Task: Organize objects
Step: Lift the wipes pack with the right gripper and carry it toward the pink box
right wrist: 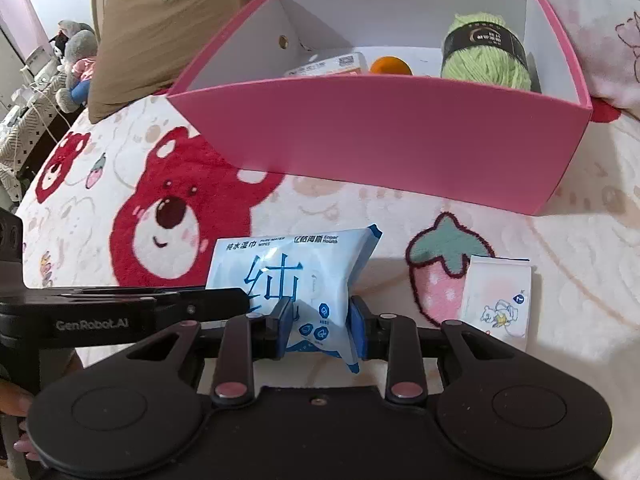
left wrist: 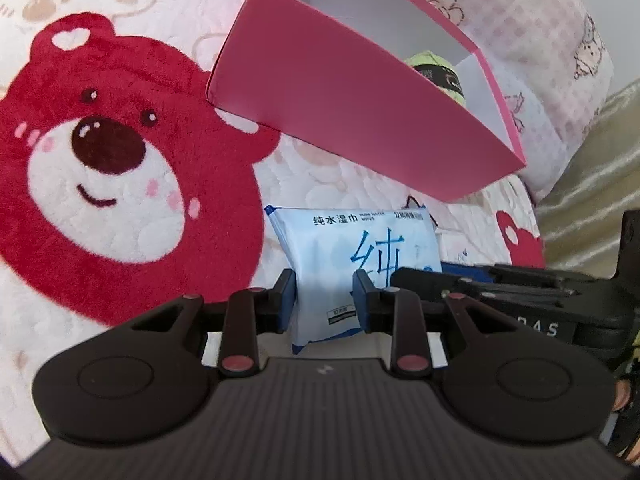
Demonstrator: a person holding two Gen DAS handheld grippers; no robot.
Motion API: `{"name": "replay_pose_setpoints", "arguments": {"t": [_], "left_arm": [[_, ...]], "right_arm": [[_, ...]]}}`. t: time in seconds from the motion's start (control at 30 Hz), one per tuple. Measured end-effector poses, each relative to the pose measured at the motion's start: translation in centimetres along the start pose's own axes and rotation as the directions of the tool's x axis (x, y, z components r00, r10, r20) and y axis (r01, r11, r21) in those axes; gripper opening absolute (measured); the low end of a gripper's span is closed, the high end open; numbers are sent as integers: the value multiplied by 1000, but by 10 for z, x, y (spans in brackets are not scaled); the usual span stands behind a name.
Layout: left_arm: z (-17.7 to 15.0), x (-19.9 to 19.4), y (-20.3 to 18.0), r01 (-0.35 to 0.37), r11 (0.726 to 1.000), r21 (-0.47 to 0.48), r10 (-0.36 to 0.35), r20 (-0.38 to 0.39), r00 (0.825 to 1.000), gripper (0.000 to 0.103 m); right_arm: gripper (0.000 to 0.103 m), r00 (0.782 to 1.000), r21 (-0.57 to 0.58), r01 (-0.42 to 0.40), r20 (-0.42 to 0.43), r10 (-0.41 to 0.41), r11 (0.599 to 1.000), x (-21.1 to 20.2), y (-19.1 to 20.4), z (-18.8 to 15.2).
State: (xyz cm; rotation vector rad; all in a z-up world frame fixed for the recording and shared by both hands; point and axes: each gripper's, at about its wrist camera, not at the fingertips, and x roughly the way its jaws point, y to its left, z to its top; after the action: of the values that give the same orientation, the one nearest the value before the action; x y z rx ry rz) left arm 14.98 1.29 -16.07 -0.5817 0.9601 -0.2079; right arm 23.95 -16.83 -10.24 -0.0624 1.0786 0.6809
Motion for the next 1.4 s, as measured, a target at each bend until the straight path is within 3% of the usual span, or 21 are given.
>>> {"name": "replay_pose_setpoints", "arguments": {"t": [0.2,0.5,0.6,0.87,1.4], "left_arm": [[-9,-32,-14,-23,998,57,25,-31,999,28],[-11,-71,-33,-49,994,98,50,-5,999,29],[-11,-82,-39,-43,993,106,43,-2,999,29],[-10,-103,-59,-46,989,141,48,-7,999,30],[30,-138,-85,-29,986,163,22,48,999,35]], "right_arm": [[39,1000,52,-29,-11,29,998,-20,11,-6],[41,997,54,-70,32,68,996,-53,29,-25],[47,995,61,-95,37,93,994,-61,33,-24],[52,994,22,-76,76,74,997,-90,47,-27],[60,983,-46,-87,160,94,995,-130,64,-4]]}}
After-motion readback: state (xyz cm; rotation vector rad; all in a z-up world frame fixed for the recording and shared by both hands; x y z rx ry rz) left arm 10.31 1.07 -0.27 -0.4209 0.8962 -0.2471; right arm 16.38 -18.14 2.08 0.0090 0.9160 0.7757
